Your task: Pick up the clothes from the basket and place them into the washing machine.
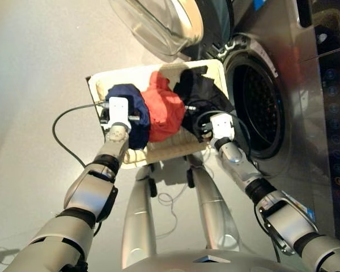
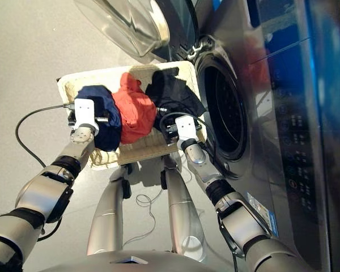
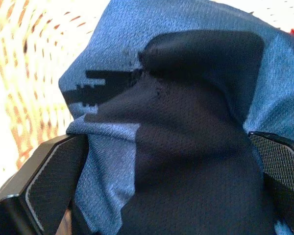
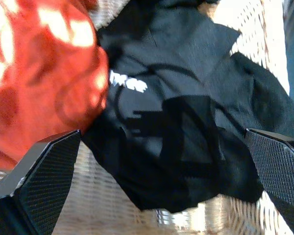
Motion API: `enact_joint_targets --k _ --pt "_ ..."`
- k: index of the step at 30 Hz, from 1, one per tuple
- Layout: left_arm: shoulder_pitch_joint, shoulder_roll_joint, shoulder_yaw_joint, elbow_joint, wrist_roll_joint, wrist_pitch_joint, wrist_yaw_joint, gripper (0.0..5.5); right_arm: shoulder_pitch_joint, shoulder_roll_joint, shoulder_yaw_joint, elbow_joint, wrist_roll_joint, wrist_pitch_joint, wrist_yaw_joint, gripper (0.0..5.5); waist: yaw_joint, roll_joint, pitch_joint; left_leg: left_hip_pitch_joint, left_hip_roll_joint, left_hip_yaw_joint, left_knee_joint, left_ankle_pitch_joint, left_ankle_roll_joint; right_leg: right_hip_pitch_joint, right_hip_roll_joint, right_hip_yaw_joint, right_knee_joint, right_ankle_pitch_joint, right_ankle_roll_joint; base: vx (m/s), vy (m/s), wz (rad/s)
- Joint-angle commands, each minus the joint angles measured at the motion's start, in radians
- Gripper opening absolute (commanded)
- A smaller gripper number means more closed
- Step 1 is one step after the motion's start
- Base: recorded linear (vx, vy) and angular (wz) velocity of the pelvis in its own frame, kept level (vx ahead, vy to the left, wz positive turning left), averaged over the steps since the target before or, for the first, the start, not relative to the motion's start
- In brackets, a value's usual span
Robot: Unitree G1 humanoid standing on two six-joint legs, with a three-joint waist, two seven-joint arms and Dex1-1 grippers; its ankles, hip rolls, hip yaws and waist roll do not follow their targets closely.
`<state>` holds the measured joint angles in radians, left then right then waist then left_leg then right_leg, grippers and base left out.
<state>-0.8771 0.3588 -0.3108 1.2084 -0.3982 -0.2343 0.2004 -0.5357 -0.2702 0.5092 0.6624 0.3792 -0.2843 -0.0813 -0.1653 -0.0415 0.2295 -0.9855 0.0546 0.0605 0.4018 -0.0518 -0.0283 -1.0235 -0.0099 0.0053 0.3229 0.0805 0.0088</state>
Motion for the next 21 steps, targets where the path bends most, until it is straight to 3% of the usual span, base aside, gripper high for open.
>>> enact_joint_targets --k 1,2,5,6,12,19,20,21 --pt "-0.061 0.086 -0.015 0.030 -0.003 -0.030 0.001 5.03 -0.019 0.036 -0.014 -0.103 0.037 -0.078 0.005 5.50 -0.020 -0.016 -0.019 -0.041 -0.009 -0.036 0.096 -0.104 0.018 -0.008 -0.022 -0.013 0.031 -0.094 0.108 0.000 0.000 0.000" --pt "-0.072 0.092 -0.018 0.036 0.001 -0.030 -0.004 4.34 -0.017 0.037 -0.012 -0.109 0.036 -0.079 0.009 5.50 -0.023 -0.016 -0.018 -0.050 -0.008 -0.034 0.099 -0.104 0.017 -0.015 -0.022 -0.014 0.031 -0.092 0.110 0.000 0.000 0.000" --pt "-0.090 0.088 -0.015 0.054 -0.005 -0.024 -0.012 0.24 -0.020 0.040 -0.007 -0.110 0.026 -0.077 0.016 5.50 -0.026 -0.013 -0.021 -0.066 -0.010 -0.033 0.111 -0.109 0.020 -0.031 -0.019 -0.006 0.038 -0.092 0.109 0.000 0.000 0.000" --pt "-0.089 0.081 -0.009 0.057 -0.012 -0.024 -0.014 0.00 -0.018 0.043 -0.006 -0.111 0.022 -0.078 0.018 5.50 -0.027 -0.011 -0.024 -0.066 -0.011 -0.033 0.111 -0.110 0.022 -0.029 -0.020 -0.004 0.038 -0.092 0.109 0.000 0.000 0.000" --pt "-0.051 0.045 -0.007 0.046 -0.010 -0.034 -0.028 0.00 -0.004 0.042 -0.015 -0.085 -0.039 -0.073 0.019 5.50 -0.018 0.007 -0.046 -0.032 -0.022 -0.030 0.088 -0.107 0.025 -0.006 -0.026 0.001 0.026 -0.087 0.111 0.000 0.000 0.000" --pt "0.079 -0.028 0.023 -0.039 -0.101 -0.075 -0.074 0.00 0.012 0.030 -0.011 0.027 -0.101 -0.051 0.013 5.50 0.012 0.019 -0.043 0.126 -0.039 -0.031 0.009 -0.082 0.012 0.142 -0.046 -0.008 -0.015 -0.076 0.108 0.000 -0.007 -0.006" --pt "0.110 -0.041 0.028 -0.057 -0.123 -0.080 -0.083 0.00 0.016 0.030 -0.008 0.043 -0.104 -0.047 0.016 5.50 0.021 0.021 -0.041 0.171 -0.042 -0.034 -0.018 -0.076 0.010 0.178 -0.046 -0.009 -0.032 -0.072 0.107 -0.073 -0.052 0.037" --pt "0.129 -0.048 0.031 -0.067 -0.130 -0.087 -0.087 0.00 0.018 0.029 -0.007 0.051 -0.111 -0.044 0.015 5.50 0.019 0.014 -0.036 0.187 -0.049 -0.023 -0.037 -0.040 0.013 0.196 -0.056 -0.012 -0.050 -0.043 0.102 -0.066 -0.051 0.084"
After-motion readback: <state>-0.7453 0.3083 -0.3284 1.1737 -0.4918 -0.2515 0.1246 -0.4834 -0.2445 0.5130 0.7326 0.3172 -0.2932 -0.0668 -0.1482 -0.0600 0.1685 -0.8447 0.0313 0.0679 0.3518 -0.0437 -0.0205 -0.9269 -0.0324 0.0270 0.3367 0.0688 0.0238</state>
